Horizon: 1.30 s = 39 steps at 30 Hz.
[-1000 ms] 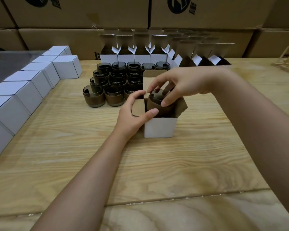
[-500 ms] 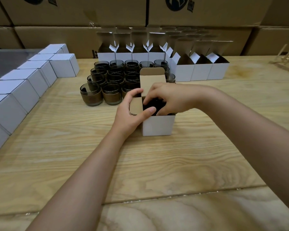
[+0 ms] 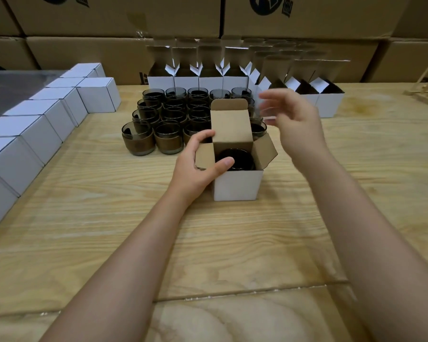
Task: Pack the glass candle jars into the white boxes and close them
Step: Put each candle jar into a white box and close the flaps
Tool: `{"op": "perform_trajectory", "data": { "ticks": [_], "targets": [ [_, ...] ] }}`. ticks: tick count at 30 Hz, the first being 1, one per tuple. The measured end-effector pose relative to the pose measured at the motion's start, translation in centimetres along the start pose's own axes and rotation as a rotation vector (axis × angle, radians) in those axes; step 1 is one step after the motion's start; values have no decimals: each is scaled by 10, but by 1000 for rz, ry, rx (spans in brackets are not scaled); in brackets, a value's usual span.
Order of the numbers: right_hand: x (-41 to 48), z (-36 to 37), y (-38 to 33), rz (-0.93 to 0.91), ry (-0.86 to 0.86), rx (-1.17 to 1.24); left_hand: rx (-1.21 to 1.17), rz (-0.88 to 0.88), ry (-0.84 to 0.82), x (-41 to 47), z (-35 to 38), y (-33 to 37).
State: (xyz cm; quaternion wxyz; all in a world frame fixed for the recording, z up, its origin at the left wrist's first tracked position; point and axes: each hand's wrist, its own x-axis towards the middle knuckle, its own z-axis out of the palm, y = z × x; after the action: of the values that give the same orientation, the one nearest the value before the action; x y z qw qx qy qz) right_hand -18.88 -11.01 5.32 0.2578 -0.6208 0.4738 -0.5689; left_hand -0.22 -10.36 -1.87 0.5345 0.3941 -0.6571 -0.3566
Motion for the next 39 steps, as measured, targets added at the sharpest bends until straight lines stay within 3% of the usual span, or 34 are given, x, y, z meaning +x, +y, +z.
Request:
{"op": "perform_trajectory", "data": {
  "ticks": [2,3,6,12,15,18,24,39],
  "targets": [
    [-17,10,20,137,223,148,-8,-3,1,0,0,0],
    [-26,16,29,210,256,205,-9,-3,3,0,0,1],
    [-43,33,47,376,153,381,-4,-6,4,1,-1,1],
    [-44,39,46,416,-81,570,24,32,5,-1,2,2],
    [-43,36,49,418,-98,590,-64,-29,-20,0,2,2],
    [-42,33,50,427,-101,600,-340,-202,8,4,3,-1],
    [-42,35,50,400,-121,586,-368,-302,-18,7,12,2],
    [-46,31,46,219,-167,606,-393,-181,5,7,15,1]
  ]
}}
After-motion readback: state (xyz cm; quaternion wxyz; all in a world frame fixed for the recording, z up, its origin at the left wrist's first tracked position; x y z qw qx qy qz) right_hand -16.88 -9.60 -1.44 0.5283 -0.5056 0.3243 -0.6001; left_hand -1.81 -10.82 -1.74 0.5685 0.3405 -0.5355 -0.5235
